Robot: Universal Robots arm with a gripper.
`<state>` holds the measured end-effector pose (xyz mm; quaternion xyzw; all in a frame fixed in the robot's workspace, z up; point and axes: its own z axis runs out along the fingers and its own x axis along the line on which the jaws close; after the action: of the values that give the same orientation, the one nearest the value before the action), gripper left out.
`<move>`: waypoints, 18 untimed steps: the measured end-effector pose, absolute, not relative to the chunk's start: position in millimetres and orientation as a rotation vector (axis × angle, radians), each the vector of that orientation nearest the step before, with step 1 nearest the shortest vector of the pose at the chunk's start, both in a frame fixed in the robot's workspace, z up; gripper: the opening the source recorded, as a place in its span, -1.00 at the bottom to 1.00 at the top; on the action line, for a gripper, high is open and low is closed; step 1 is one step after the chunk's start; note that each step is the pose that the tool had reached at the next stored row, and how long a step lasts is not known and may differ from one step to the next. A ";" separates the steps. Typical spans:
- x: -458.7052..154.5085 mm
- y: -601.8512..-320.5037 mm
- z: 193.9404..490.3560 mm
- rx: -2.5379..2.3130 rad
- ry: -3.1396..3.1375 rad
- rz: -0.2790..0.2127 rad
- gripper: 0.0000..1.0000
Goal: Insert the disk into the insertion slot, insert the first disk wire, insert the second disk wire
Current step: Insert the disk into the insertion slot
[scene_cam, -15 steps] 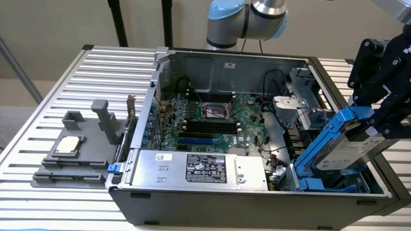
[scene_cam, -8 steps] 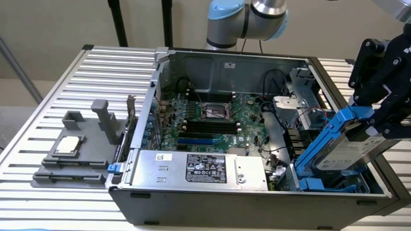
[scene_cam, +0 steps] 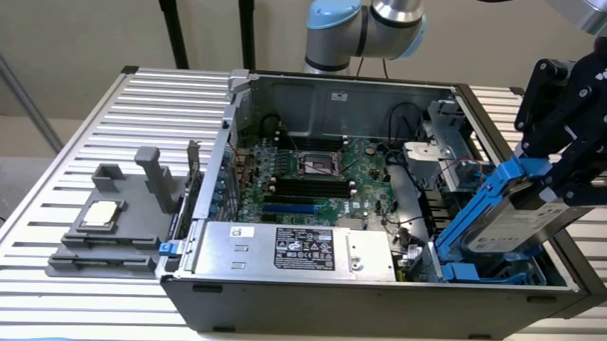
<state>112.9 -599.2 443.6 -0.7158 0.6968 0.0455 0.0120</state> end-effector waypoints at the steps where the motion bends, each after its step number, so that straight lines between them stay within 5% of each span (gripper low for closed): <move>1: 112.9 -599.2 443.1 -2.232 2.173 0.142 -0.36; 18: 117.9 -599.5 434.4 -2.240 2.182 0.164 -0.36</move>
<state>117.9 -599.5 434.4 -0.7153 0.6968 0.0525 0.0052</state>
